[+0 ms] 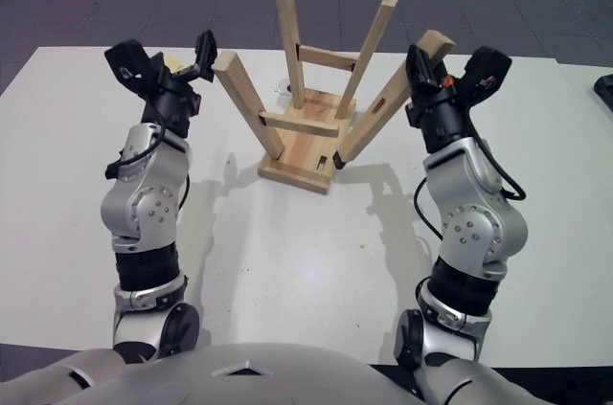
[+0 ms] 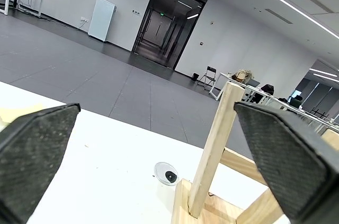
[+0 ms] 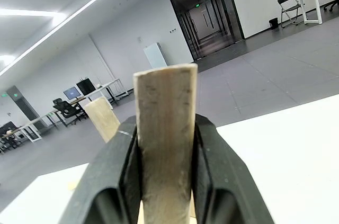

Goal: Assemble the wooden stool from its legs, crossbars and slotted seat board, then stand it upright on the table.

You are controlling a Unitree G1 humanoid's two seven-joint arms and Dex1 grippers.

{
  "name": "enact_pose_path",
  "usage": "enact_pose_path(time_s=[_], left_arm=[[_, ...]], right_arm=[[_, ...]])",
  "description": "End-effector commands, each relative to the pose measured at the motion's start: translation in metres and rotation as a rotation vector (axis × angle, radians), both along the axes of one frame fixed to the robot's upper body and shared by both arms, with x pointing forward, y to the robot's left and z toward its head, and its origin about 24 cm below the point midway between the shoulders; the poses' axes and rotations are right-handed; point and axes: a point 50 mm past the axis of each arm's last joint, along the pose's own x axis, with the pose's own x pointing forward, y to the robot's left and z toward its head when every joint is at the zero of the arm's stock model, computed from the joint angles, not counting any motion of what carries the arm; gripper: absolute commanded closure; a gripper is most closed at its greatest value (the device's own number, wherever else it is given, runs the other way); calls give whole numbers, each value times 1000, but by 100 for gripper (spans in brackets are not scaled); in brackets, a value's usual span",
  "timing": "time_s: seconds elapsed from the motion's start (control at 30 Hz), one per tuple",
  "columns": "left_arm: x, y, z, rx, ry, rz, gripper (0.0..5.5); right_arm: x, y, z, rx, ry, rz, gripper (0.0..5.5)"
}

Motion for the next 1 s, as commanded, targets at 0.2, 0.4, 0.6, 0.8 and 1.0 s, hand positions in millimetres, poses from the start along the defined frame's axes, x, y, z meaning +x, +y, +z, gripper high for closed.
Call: enact_pose_path(time_s=[0.2,0.4,0.6,0.8,1.0], left_arm=[[-2,-14,-5,9,24,-37,10],[0,-16,-5,13,22,-51,10],[1,-13,-3,10,18,-46,10],[0,-17,-2,4,18,-60,10],[-2,-23,-3,-8,27,-76,10]], right_arm=[[2,7,4,93,-2,0,449],[2,6,-17,101,40,-50,449],[-2,-3,-36,112,81,-148,449],[-1,-7,-41,106,78,-199,449],[0,-6,-46,105,72,-231,449]])
